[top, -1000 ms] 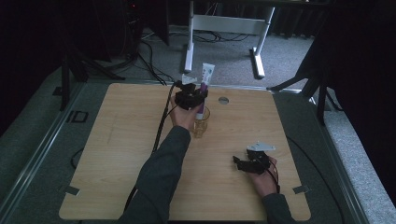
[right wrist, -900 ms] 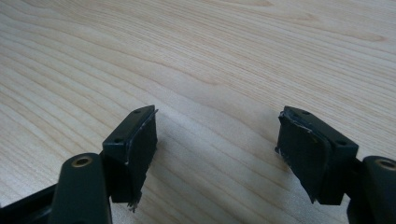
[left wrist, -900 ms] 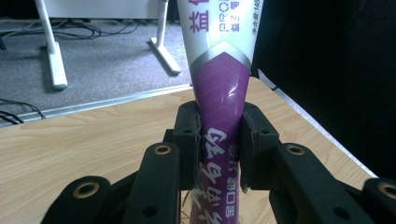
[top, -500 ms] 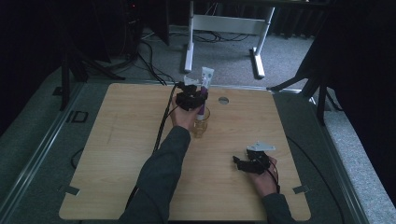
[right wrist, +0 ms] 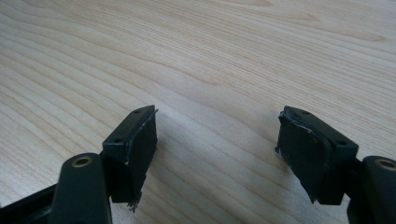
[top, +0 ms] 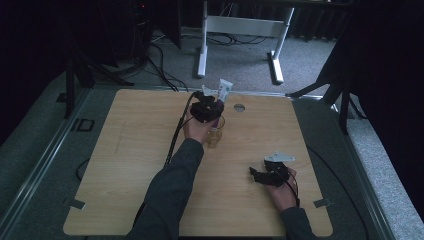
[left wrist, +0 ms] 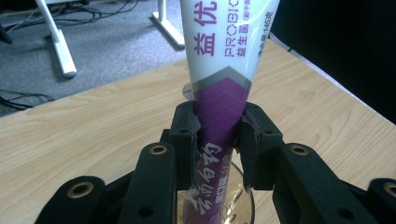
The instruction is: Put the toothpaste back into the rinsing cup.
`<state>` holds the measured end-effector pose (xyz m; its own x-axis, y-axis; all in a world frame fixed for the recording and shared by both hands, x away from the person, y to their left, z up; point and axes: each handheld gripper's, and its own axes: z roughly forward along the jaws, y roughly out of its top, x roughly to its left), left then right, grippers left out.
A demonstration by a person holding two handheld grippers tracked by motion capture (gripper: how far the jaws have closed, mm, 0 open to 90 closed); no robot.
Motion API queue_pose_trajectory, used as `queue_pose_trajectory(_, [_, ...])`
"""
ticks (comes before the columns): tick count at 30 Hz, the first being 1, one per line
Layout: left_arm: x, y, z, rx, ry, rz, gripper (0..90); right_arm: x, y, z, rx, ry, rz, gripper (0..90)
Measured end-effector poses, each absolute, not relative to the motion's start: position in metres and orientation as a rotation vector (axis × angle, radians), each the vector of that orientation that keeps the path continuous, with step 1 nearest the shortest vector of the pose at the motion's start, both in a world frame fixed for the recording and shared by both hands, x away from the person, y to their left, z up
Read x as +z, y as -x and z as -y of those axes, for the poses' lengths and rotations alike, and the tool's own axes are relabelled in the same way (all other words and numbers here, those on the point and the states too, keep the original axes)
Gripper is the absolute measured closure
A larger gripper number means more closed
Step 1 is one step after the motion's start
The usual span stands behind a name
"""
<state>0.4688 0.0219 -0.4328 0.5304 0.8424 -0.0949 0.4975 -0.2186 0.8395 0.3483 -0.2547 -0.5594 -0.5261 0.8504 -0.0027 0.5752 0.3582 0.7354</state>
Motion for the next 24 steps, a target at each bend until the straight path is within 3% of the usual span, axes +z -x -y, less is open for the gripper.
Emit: queue_pose_trajectory(24, [-0.452, -0.457, -0.026, 0.496, -2.003, -1.097, 67.2, -0.559, -0.348, 0.255, 0.98, -1.245, -2.242, 28.2])
